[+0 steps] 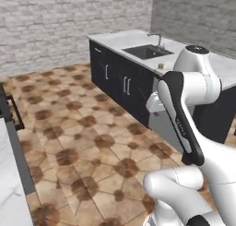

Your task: Pick the candle and candle from the dining table and place them in the open cabinet. Close the cabinet after placing the objects.

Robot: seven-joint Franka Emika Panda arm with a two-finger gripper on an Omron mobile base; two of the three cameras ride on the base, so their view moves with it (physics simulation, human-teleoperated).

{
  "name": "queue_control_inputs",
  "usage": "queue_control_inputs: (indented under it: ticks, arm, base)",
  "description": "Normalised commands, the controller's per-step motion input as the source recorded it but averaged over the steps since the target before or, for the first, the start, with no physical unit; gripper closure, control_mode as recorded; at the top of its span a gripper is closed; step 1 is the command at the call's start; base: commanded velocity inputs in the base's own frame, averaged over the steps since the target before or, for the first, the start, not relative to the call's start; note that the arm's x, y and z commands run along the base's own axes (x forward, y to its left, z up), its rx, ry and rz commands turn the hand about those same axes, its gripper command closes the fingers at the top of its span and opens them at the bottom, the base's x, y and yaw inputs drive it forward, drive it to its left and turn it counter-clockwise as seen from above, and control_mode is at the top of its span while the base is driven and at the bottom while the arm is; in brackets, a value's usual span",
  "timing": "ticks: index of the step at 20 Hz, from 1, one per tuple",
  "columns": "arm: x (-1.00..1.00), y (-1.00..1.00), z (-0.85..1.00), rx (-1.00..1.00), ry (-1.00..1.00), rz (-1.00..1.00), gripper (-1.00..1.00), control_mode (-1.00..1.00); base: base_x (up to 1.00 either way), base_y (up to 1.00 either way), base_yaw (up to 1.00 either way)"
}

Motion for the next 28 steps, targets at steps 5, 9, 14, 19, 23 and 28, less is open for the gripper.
queue_control_inputs:
  ticks: [5,9,14,19,23,28]
  arm:
    - [0.0,0.0,0.0,0.0,0.0,0.0,-1.0,1.0]
    - [0.0,0.0,0.0,0.0,0.0,0.0,-1.0,1.0]
    - [0.0,0.0,0.0,0.0,0.0,0.0,-1.0,1.0]
    - [0.0,0.0,0.0,0.0,0.0,0.0,-1.0,1.0]
    - [0.0,0.0,0.0,0.0,0.0,0.0,-1.0,1.0]
    - [0.0,0.0,0.0,0.0,0.0,0.0,-1.0,1.0]
  base:
    - [0.46,0.0,-0.26]
    - [0.48,0.0,-0.27]
    - [0.49,0.0,-0.27]
    - [0.48,0.0,-0.27]
    - [0.48,0.0,-0.28]
    - [0.52,0.0,-0.27]
